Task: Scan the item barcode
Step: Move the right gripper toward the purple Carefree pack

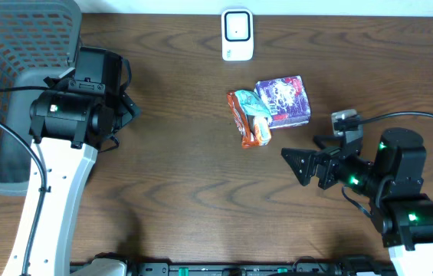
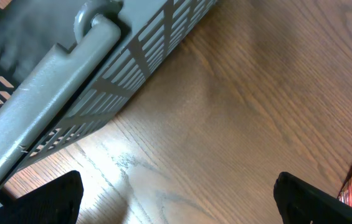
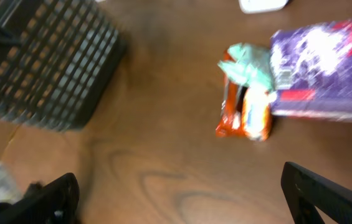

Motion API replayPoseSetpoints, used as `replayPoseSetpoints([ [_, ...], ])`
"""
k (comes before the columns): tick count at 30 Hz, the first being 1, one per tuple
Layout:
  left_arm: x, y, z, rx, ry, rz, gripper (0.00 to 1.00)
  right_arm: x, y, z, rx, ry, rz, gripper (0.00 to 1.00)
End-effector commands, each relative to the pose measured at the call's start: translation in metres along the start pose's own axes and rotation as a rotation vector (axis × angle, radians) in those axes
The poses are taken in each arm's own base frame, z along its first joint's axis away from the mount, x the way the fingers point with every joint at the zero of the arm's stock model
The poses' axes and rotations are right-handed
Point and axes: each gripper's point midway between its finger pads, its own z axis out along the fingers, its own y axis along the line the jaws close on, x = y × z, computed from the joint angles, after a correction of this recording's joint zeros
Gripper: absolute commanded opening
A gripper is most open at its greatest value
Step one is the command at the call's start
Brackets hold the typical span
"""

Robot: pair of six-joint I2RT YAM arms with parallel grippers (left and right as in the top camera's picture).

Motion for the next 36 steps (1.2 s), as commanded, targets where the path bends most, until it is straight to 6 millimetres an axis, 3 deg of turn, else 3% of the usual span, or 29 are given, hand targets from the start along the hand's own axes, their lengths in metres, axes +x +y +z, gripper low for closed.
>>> replayPoseSetpoints([
  [1,-0.004,0.004,-0.003,-0.009,-0.022,-0.012,0.98,-0.001,0.021,-0.004,-0.106,0.019,-0.019,0.99],
  [10,-0.004,0.004,-0.003,-0.009,-0.022,-0.012,0.98,0.020,0.021,-0.006,-0.105,0.097,0.050,0.99],
  [36,-0.004,0.004,-0.003,-0.009,-0.022,-0.012,0.98,0.022,0.020,-0.006,-0.103,0.105,0.058,0.99],
])
